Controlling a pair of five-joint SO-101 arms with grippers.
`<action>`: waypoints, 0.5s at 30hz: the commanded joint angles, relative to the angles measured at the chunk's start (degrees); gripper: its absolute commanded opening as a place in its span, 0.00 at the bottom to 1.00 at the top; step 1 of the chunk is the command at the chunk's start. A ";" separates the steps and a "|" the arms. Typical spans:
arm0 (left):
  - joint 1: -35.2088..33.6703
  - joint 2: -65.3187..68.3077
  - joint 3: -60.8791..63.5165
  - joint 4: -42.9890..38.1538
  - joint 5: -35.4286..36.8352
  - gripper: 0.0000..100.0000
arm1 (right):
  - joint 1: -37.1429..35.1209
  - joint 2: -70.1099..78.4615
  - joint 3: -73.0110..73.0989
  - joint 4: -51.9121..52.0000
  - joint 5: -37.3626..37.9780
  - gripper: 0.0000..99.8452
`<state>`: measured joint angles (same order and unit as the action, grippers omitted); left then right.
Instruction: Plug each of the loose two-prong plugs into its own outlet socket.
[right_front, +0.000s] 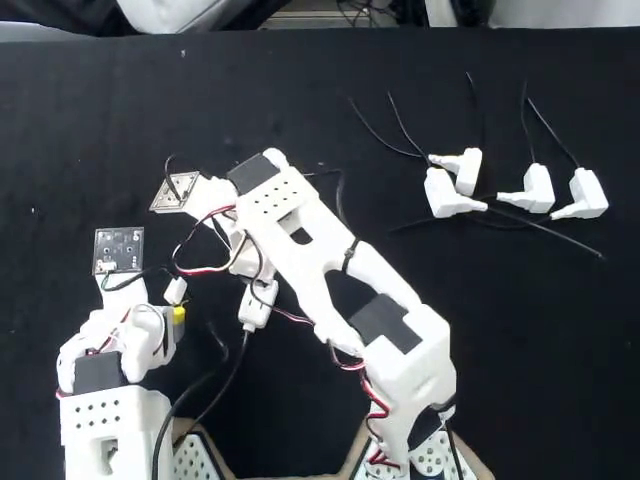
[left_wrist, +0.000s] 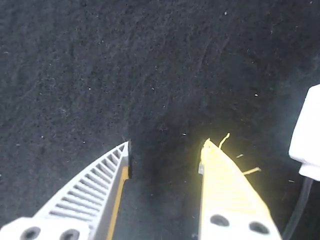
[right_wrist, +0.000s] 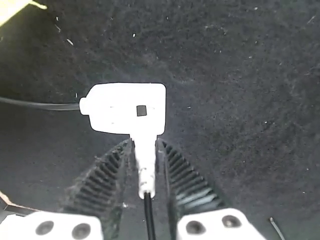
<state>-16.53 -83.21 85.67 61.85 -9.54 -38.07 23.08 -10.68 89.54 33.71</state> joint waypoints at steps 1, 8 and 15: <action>-0.48 -0.62 -1.45 0.26 -0.53 0.23 | 0.26 -0.92 -1.98 1.67 0.88 0.01; -0.40 -0.62 -1.54 0.26 -0.53 0.23 | 1.76 -0.84 -6.11 8.00 5.01 0.01; -0.84 -0.62 -1.54 0.26 -0.53 0.23 | 1.67 -0.75 -6.29 2.99 4.66 0.01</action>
<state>-16.62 -83.21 85.67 61.85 -9.54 -37.54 23.16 -14.11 94.81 38.11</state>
